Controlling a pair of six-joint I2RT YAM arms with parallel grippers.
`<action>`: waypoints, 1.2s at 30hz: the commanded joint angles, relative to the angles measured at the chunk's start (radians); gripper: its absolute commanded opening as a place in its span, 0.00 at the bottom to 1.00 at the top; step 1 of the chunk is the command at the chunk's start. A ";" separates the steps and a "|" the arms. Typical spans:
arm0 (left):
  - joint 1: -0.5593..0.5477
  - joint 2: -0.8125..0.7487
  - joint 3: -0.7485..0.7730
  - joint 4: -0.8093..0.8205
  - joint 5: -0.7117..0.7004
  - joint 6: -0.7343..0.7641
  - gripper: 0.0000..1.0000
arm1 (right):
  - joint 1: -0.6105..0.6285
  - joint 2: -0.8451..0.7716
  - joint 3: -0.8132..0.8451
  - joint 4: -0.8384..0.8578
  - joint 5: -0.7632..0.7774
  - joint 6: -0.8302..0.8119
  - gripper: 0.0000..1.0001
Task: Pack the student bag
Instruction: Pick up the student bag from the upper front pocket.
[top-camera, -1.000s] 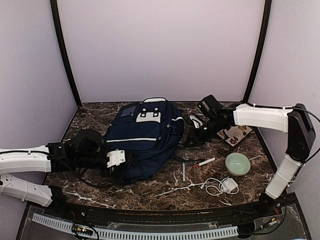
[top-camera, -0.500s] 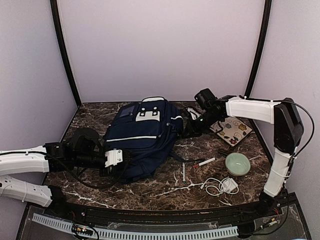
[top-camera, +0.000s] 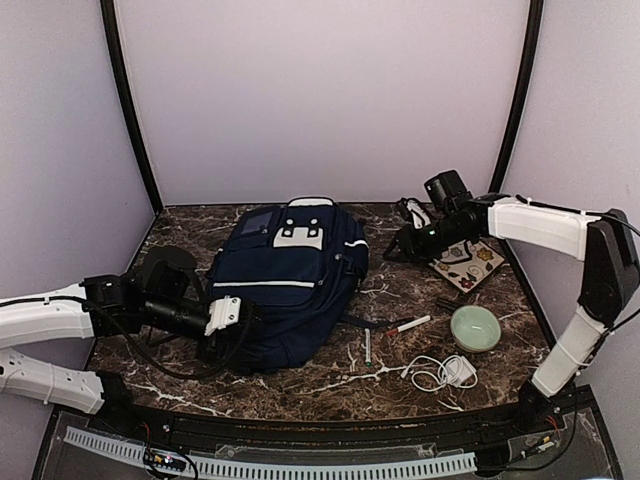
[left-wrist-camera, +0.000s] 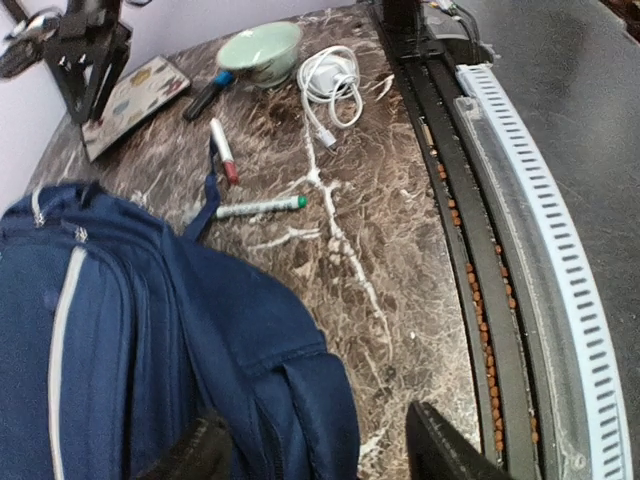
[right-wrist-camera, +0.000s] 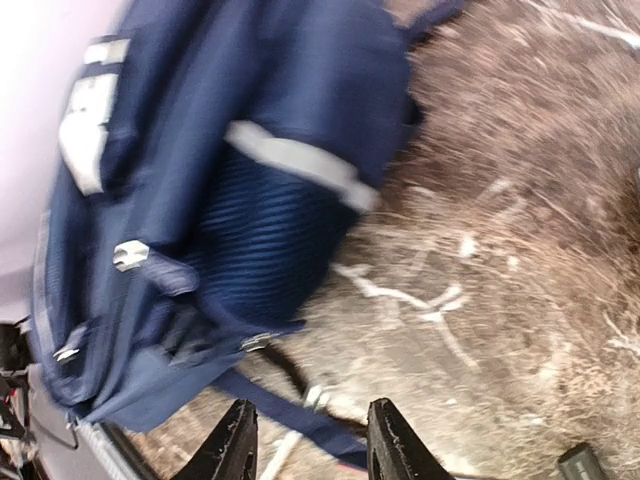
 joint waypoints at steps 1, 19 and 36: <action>-0.003 -0.029 0.114 0.020 0.181 -0.153 0.72 | 0.057 -0.053 -0.008 0.085 -0.082 -0.023 0.38; 0.215 0.657 0.759 -0.031 -0.244 -0.553 0.72 | 0.111 0.297 0.300 -0.008 -0.222 -0.271 0.48; 0.250 0.818 0.839 -0.039 -0.245 -0.511 0.72 | 0.121 0.342 0.323 0.033 -0.372 -0.245 0.02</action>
